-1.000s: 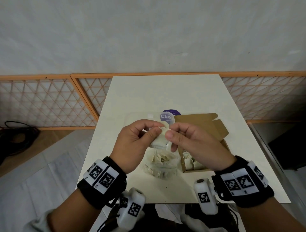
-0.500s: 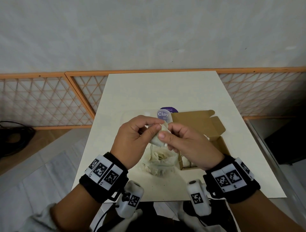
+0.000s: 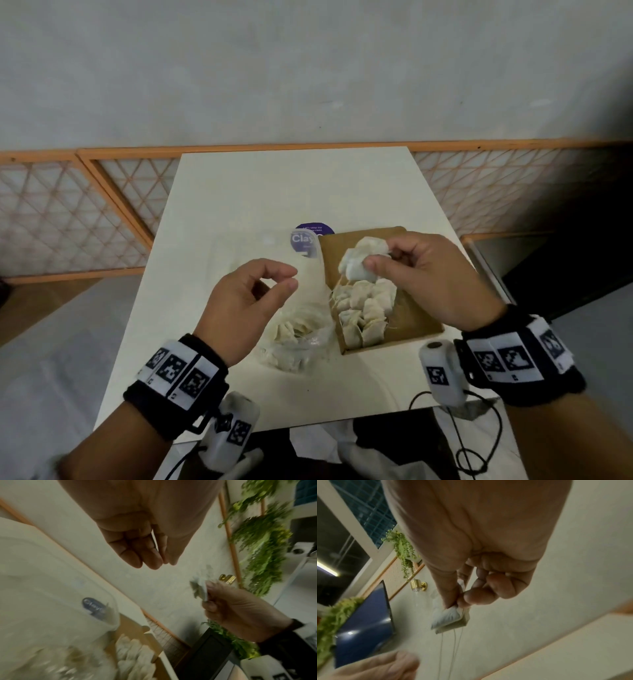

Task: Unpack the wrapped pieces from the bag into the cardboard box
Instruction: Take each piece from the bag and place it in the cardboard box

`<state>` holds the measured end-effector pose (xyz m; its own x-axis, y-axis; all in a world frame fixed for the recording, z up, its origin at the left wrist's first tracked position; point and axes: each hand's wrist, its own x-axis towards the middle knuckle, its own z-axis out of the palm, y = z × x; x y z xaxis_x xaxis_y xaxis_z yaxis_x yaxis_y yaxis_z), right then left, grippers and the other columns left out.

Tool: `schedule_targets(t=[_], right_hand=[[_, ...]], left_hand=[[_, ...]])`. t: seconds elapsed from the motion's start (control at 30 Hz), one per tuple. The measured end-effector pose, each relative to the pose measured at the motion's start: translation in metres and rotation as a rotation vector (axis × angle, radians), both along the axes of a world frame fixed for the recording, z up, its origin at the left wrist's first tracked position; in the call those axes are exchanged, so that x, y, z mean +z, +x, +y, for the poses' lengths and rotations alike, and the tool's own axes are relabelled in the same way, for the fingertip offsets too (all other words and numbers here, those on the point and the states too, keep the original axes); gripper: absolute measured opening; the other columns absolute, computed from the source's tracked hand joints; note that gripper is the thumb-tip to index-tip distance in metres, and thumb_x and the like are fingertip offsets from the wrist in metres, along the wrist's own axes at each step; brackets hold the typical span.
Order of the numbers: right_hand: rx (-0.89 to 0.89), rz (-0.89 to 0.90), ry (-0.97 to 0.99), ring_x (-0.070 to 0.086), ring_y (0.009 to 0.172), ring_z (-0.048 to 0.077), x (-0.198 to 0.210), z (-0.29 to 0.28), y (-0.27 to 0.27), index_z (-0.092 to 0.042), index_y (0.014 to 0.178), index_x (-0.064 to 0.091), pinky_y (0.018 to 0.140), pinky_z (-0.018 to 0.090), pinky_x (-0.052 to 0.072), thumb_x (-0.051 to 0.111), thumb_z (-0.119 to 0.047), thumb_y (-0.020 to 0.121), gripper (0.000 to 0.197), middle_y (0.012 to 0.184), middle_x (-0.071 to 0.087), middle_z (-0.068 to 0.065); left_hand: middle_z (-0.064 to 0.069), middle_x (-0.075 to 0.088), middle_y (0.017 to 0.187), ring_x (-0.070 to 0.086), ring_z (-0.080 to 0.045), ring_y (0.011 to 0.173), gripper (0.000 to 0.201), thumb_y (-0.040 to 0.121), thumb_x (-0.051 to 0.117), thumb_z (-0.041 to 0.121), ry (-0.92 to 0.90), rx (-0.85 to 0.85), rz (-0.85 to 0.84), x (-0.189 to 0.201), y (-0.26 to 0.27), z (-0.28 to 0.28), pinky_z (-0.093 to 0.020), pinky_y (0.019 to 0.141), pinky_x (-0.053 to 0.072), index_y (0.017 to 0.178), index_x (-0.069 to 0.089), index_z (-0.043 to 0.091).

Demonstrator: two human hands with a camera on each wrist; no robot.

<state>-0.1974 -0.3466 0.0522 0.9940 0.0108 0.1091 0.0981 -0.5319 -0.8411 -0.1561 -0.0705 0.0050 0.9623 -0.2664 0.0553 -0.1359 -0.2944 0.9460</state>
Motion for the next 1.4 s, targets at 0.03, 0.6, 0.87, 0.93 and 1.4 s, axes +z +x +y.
schedule_targets(t=[0.03, 0.6, 0.87, 0.93, 1.4], right_hand=[[-0.043, -0.006, -0.081, 0.056, 0.066, 0.029, -0.001, -0.014, -0.001, -0.006, 0.083, 0.071, 0.063, 0.040, 0.046, 0.074, -0.036, 0.095, 0.033, 0.073, 0.064, 0.014], [0.017, 0.574, -0.669, 0.051, 0.075, 0.019, -0.139, -0.053, 0.012, -0.029, 0.064, 0.039, 0.056, 0.022, 0.031, 0.064, -0.028, 0.095, 0.041, 0.069, 0.044, -0.009], [-0.148, 0.602, -0.595, 0.058, 0.076, 0.022, -0.155, -0.051, 0.024, -0.025, 0.073, 0.049, 0.062, 0.032, 0.039, 0.059, -0.030, 0.096, 0.026, 0.073, 0.053, -0.003], [-0.192, 0.573, -0.548, 0.062, 0.082, 0.023, -0.156, -0.049, 0.022, -0.026, 0.084, 0.055, 0.069, 0.034, 0.048, 0.060, -0.033, 0.097, 0.016, 0.078, 0.059, -0.005], [0.074, 0.206, -0.447, 0.060, 0.092, 0.004, -0.094, 0.053, -0.007, -0.032, 0.107, 0.062, 0.083, 0.028, 0.053, 0.052, -0.039, 0.105, 0.012, 0.103, 0.064, -0.015]], left_hand=[[0.017, 0.072, 0.086, 0.067, -0.025, 0.075, 0.008, 0.093, 0.075, 0.029, 0.049, -0.009, 0.025, -0.008, 0.001, 0.002, -0.015, 0.064, 0.050, 0.099, 0.075, 0.036], [0.028, 0.065, 0.106, 0.060, 0.005, 0.076, 0.014, 0.097, 0.063, 0.048, 0.605, -0.131, 0.166, -0.076, 0.011, 0.030, -0.015, 0.076, 0.042, 0.105, 0.069, 0.039], [0.025, 0.069, 0.103, 0.060, 0.011, 0.084, 0.012, 0.096, 0.064, 0.047, 0.611, -0.163, 0.208, -0.089, 0.009, 0.028, -0.010, 0.078, 0.041, 0.100, 0.070, 0.038], [0.025, 0.069, 0.102, 0.056, 0.015, 0.072, 0.012, 0.097, 0.064, 0.046, 0.638, -0.181, 0.192, -0.088, 0.008, 0.025, -0.007, 0.071, 0.038, 0.100, 0.070, 0.036], [0.004, 0.065, 0.132, 0.060, -0.022, 0.123, 0.053, 0.092, 0.062, 0.050, 1.103, -0.483, -0.051, -0.087, 0.034, -0.029, -0.036, 0.103, 0.048, 0.142, 0.055, 0.035]])
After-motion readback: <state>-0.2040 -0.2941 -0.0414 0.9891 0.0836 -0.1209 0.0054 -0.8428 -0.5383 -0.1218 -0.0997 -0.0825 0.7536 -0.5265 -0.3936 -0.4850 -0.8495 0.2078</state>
